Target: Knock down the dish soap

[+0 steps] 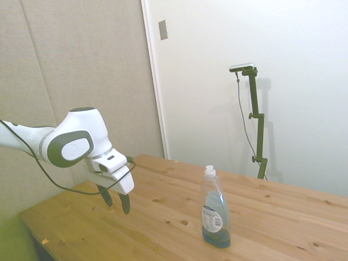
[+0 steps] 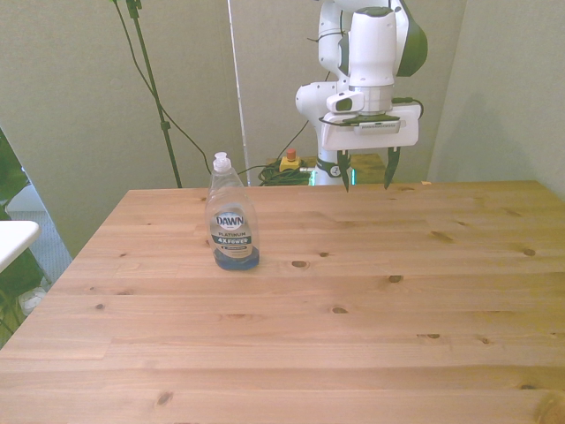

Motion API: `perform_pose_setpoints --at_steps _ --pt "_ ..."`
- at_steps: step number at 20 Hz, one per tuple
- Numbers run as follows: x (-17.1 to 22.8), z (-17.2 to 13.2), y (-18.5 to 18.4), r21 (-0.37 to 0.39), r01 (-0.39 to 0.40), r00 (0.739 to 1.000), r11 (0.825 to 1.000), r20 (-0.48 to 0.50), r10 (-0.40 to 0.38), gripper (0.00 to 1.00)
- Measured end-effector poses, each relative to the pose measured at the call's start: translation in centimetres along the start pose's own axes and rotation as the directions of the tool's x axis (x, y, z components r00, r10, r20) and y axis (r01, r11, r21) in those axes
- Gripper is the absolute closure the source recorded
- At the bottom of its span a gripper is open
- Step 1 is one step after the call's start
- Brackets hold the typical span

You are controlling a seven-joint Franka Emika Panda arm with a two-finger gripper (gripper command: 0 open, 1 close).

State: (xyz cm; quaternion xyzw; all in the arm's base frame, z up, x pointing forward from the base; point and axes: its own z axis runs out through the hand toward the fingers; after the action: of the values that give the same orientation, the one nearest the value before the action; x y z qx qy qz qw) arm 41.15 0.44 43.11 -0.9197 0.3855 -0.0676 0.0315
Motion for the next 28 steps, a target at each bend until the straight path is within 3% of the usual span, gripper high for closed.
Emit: perform_pose_setpoints --at_steps 1,7,19,28 --pt "0.0 0.0 0.0 0.001 -0.001 1.0 1.0 -0.001 0.001 1.0" --pt "2.1 -0.8 1.7 -0.017 -0.04 0.997 0.999 -0.061 0.039 1.0" --pt "13.3 -5.6 11.1 -0.066 -0.195 0.951 0.979 -0.256 0.172 1.0" --pt "19.1 -3.8 13.2 -0.093 -0.242 0.938 0.966 -0.276 0.208 1.0"
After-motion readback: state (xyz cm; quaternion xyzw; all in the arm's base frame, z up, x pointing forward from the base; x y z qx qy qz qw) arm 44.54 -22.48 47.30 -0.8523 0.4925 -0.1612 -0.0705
